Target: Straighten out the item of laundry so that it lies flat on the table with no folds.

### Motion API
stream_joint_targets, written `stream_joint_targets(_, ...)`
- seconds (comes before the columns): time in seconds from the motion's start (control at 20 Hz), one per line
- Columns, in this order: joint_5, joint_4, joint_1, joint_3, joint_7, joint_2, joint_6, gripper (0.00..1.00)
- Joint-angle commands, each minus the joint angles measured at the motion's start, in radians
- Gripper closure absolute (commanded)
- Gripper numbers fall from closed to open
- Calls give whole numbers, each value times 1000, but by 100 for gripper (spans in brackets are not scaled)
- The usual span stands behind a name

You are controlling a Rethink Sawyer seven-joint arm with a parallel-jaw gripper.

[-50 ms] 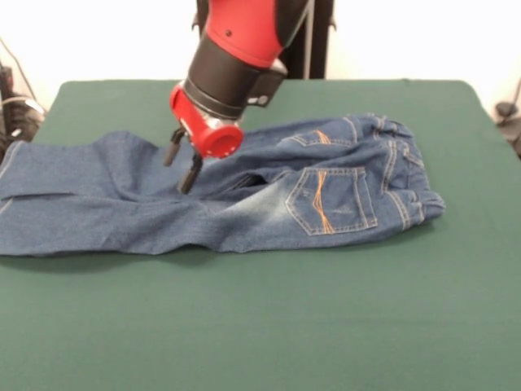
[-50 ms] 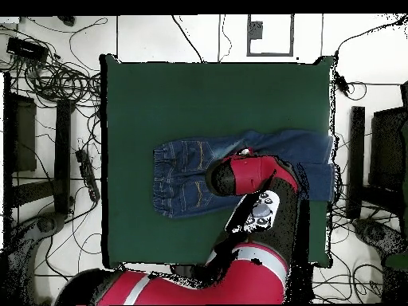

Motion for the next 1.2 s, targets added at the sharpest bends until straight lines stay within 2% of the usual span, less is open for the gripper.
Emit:
stream_joint_targets(0.05, 83, 86, 33, -9, 215, 104, -65, 0)
stream_joint_targets(0.4, 155, 76, 66, -78, 268, 190, -92, 0)
stream_joint_targets(0.65, 204, 79, 65, -103, 260, 239, -186, 0)
stream_joint_targets(0.85, 240, 99, 66, -115, 241, 244, -232, 0)
stream_joint_targets(1.2, 294, 142, 114, -194, 214, 231, -279, 0)
